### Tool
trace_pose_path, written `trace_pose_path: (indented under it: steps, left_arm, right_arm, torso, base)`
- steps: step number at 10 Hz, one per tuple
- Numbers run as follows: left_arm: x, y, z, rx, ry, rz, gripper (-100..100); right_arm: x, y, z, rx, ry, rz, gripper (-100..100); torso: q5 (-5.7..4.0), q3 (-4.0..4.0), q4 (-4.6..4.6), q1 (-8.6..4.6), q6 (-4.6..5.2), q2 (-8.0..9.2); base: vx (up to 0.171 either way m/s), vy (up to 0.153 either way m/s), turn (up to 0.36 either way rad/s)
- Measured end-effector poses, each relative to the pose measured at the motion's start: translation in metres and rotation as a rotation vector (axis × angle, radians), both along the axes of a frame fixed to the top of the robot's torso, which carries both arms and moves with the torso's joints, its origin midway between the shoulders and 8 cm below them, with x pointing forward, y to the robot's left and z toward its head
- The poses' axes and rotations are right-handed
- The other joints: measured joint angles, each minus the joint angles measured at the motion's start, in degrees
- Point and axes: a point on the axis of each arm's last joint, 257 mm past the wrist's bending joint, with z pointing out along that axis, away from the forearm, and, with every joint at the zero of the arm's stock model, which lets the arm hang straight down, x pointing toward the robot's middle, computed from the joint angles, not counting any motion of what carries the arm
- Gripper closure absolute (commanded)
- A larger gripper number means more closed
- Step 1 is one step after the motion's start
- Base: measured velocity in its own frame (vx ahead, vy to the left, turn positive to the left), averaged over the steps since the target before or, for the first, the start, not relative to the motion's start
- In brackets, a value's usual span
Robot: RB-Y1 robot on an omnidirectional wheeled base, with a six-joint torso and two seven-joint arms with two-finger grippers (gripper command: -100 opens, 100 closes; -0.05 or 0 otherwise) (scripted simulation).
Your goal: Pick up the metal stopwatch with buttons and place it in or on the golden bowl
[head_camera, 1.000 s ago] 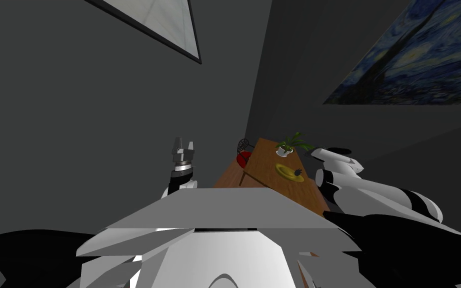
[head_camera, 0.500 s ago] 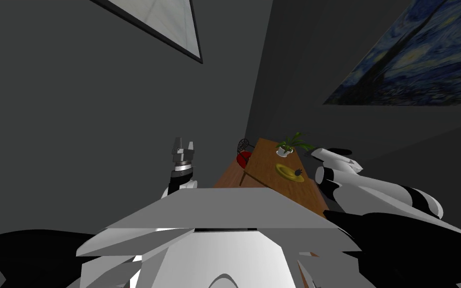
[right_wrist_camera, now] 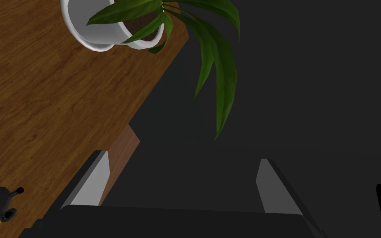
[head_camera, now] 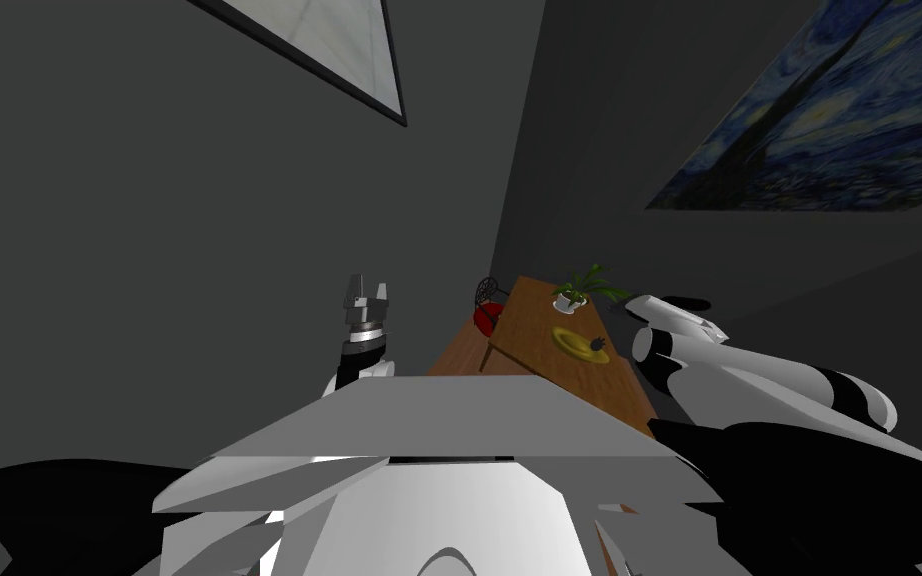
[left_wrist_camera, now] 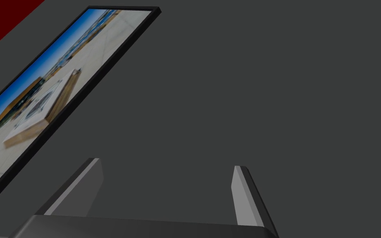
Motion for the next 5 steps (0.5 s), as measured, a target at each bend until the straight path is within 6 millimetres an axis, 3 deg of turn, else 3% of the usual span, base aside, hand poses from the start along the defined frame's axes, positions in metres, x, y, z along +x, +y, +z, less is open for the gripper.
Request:
trace_pose_path:
  steps: [1,5]
  left_arm:
    - [0.0,0.0,0.0,0.0,0.0,0.0,0]
    - [0.0,0.0,0.0,0.0,0.0,0.0,0]
  right_arm:
    - [-0.0001,-0.0001,0.0,-0.002,0.001,0.001,0]
    - [0.0,-0.0001,0.0,-0.002,0.001,0.001,0]
  torso:
    - [0.0,0.0,0.0,-0.01,0.0,0.0]
    - [-0.01,-0.01,0.0,-0.01,0.0,-0.01]
  base:
    - [0.0,0.0,0.0]
    - [0.0,0.0,0.0]
